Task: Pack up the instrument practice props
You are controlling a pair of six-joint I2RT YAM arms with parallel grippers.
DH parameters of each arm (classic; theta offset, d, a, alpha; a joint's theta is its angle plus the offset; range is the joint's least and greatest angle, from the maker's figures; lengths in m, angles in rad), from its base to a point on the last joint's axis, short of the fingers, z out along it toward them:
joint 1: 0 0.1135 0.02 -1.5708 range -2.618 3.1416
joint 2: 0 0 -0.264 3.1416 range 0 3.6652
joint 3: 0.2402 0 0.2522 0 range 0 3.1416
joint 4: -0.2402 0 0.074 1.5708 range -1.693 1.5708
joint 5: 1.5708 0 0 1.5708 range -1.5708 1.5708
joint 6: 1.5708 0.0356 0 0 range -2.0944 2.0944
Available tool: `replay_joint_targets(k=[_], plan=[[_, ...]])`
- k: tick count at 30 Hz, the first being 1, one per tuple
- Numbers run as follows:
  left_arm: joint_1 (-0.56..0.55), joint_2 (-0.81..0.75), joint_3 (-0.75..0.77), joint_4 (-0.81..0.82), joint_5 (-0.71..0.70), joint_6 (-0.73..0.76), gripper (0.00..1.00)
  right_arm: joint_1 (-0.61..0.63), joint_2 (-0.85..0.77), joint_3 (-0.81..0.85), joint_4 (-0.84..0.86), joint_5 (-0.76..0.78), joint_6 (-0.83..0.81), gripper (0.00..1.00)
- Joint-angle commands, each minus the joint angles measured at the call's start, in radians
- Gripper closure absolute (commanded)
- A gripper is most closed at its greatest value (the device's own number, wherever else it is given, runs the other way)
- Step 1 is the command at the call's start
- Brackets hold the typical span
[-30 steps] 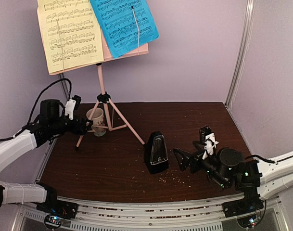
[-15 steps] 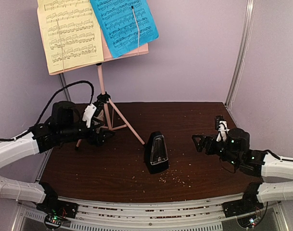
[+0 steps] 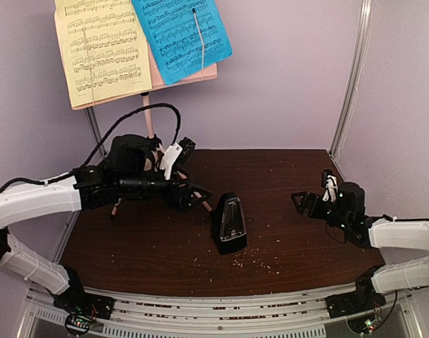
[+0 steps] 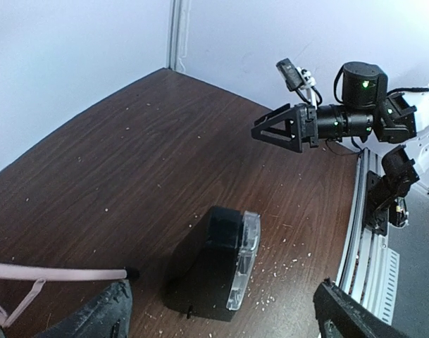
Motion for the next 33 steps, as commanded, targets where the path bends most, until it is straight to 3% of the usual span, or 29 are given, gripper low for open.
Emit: replay_joint_targets(k=[1, 12, 23, 33], plan=[[-0.05, 0.096, 0.079, 0.048, -0.01, 0.062, 0.02, -0.009, -0.016, -0.058, 0.109, -0.024, -0.018, 0.0], [-0.079, 0.3, 0.2, 0.104, 0.009, 0.098, 0.02, -0.011, -0.036, -0.102, 0.165, -0.046, -0.013, 0.0], [-0.092, 0.378, 0.257, 0.078, 0.005, 0.159, 0.02, -0.011, -0.018, -0.099, 0.174, -0.06, -0.011, 0.0], [-0.095, 0.404, 0.257, 0.057, -0.022, 0.172, 0.14, -0.011, -0.026, -0.103, 0.17, -0.061, -0.011, 0.0]])
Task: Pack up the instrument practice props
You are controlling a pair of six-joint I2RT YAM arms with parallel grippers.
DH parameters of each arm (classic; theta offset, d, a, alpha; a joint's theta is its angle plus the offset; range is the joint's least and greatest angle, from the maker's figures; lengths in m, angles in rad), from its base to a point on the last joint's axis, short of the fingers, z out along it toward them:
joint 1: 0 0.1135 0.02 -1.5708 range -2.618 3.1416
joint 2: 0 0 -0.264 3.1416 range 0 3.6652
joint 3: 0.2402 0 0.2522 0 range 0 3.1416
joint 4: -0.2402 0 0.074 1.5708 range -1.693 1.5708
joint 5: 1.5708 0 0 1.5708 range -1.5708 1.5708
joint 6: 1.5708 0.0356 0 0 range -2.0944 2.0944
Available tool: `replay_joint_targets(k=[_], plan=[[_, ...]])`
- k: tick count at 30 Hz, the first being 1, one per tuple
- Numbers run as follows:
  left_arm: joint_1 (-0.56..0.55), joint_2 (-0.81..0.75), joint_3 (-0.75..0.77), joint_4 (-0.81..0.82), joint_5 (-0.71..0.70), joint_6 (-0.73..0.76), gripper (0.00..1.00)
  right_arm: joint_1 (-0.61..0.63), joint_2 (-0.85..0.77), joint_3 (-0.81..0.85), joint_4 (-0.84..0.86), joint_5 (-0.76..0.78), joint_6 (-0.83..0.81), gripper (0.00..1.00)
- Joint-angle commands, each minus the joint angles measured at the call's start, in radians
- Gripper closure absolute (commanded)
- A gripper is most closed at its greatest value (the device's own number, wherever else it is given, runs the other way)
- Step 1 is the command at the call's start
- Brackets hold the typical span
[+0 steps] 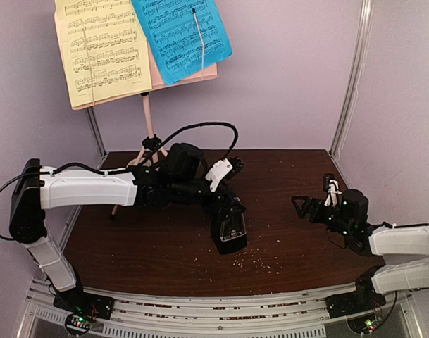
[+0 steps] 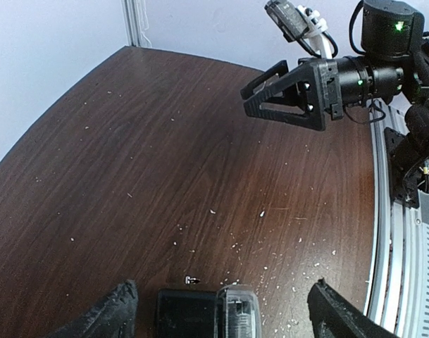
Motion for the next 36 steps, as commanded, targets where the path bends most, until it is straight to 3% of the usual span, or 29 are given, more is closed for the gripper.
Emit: replay_joint_targets(k=[1, 27, 36], plan=[[-0.005, 0.01, 0.025, 0.013, -0.022, 0.018, 0.15, -0.005, -0.008, -0.01, 0.018, -0.01, -0.011, 0.0], [-0.005, 0.011, 0.006, 0.013, -0.033, 0.009, 0.52, -0.005, -0.034, -0.015, 0.004, -0.006, -0.015, 0.0], [-0.005, 0.009, 0.002, 0.013, -0.032, 0.006, 0.56, -0.005, -0.04, -0.017, 0.002, -0.004, -0.017, 0.0]])
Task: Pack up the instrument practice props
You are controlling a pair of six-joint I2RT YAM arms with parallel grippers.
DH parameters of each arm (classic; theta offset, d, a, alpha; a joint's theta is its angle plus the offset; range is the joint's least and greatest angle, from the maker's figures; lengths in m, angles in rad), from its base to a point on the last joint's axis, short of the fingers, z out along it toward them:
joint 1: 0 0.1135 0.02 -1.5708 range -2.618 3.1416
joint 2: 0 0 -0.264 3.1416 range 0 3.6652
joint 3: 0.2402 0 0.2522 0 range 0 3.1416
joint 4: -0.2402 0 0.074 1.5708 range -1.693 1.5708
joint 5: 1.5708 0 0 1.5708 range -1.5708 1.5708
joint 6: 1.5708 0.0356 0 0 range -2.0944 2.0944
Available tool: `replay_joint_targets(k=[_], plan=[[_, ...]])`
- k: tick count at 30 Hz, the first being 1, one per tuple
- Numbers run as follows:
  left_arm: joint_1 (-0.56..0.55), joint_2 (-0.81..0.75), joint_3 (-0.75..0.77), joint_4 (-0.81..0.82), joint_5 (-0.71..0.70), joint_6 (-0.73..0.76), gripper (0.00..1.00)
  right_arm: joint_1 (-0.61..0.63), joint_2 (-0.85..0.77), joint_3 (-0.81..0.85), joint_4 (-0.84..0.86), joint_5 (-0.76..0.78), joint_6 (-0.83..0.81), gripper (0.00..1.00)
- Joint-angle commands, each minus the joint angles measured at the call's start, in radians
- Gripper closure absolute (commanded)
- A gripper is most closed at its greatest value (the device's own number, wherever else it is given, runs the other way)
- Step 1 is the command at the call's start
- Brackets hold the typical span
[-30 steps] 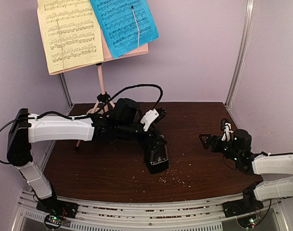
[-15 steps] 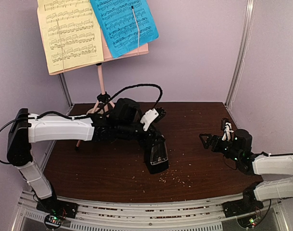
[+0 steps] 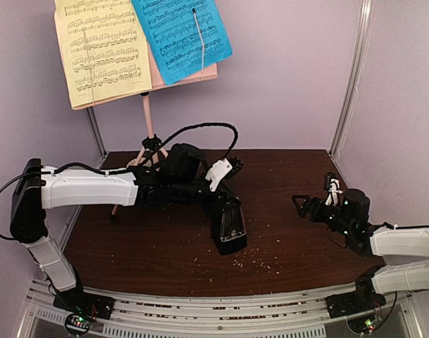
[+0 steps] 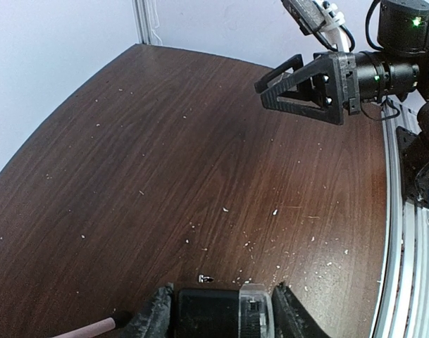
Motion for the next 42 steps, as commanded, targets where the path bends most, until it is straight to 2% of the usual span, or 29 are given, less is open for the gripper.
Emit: replay_joint_targets(k=[1, 5, 17, 19, 22, 28, 30, 39, 42], plan=[[-0.005, -0.002, 0.001, 0.015, 0.003, -0.002, 0.56, -0.006, -0.019, -0.017, 0.002, -0.004, -0.017, 0.0], [-0.015, -0.012, -0.007, 0.015, -0.043, -0.046, 0.56, -0.005, -0.022, -0.018, 0.0, 0.0, -0.019, 0.0], [-0.143, -0.044, -0.03, -0.058, -0.462, -0.341, 0.56, -0.006, -0.033, -0.02, -0.009, 0.015, -0.025, 0.0], [-0.168, -0.043, -0.024, -0.067, -0.501, -0.364, 0.54, -0.006, -0.035, -0.02, -0.01, 0.02, -0.027, 0.0], [-0.194, -0.036, 0.004, -0.094, -0.532, -0.368, 0.46, -0.005, -0.033, -0.02, -0.013, 0.032, -0.026, 0.0], [-0.203, -0.069, 0.007, -0.09, -0.506, -0.372, 0.2, -0.006, -0.035, -0.016, -0.027, 0.051, -0.03, 0.0], [-0.203, -0.1, -0.014, -0.066, -0.483, -0.364, 0.15, -0.006, -0.04, -0.015, -0.04, 0.063, -0.03, 0.0], [-0.199, -0.346, -0.189, 0.037, -0.427, -0.334, 0.03, -0.004, -0.121, 0.009, -0.18, 0.044, 0.01, 0.0], [-0.133, -0.422, -0.294, 0.071, -0.294, -0.349, 0.02, 0.001, -0.196, -0.013, -0.206, -0.021, 0.073, 0.0]])
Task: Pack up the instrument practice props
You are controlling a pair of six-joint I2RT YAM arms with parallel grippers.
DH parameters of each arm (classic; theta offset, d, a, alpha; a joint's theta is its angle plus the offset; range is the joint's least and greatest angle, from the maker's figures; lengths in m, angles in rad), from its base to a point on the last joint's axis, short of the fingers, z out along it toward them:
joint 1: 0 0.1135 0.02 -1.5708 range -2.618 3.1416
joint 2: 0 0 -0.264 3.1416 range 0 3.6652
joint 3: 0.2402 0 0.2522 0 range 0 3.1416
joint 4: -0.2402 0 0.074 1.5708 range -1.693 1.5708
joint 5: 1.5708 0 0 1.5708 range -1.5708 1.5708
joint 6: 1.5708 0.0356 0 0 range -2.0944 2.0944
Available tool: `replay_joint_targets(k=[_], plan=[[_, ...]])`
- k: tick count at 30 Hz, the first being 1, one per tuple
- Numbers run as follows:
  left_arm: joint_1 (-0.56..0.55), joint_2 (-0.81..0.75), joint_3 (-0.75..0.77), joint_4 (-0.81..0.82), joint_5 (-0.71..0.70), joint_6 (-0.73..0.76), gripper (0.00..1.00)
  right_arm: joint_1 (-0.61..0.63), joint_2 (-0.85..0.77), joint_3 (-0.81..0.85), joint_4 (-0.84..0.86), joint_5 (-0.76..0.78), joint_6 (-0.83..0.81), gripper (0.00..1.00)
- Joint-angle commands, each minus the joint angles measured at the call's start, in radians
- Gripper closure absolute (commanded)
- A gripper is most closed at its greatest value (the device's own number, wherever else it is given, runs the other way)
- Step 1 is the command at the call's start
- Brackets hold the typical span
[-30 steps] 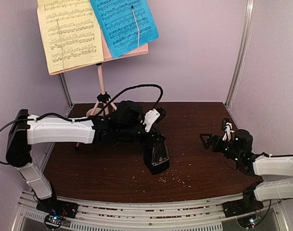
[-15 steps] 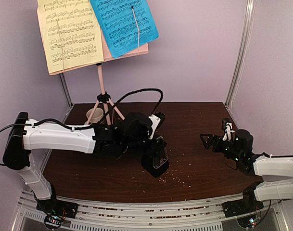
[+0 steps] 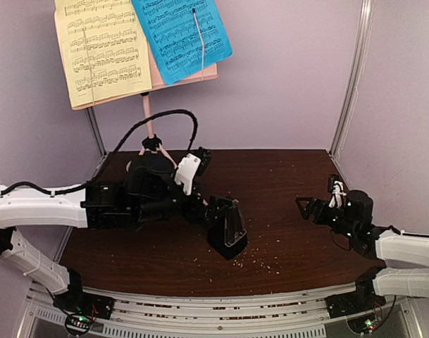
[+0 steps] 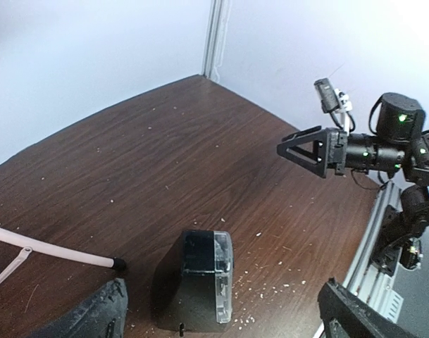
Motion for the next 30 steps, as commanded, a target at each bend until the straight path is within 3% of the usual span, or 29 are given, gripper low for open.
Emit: replay_joint_targets(k=[1, 5, 11, 15, 20, 25, 30], plan=[[0.102, -0.099, -0.14, 0.101, 0.195, -0.024, 0.02, 0.004, -0.111, -0.017, -0.06, -0.076, 0.095, 0.02], [0.255, -0.116, -0.261, 0.191, 0.393, -0.103, 0.02, 0.046, -0.225, -0.064, -0.071, -0.089, 0.204, 0.08], [0.318, -0.026, -0.302, 0.267, 0.425, -0.118, 0.03, 0.191, -0.247, -0.082, -0.095, -0.031, 0.313, 0.17], [0.325, 0.044, -0.299, 0.298, 0.395, -0.125, 0.11, 0.344, -0.147, -0.038, -0.167, 0.094, 0.326, 0.3], [0.326, 0.119, -0.301, 0.325, 0.33, -0.132, 0.2, 0.495, -0.001, -0.065, -0.045, 0.163, 0.374, 0.45], [0.326, 0.117, -0.342, 0.335, 0.205, -0.156, 0.29, 0.594, 0.084, -0.014, -0.056, 0.238, 0.384, 0.53], [0.325, 0.143, -0.347, 0.363, 0.216, -0.142, 0.29, 0.645, 0.17, 0.019, -0.028, 0.27, 0.398, 0.56]])
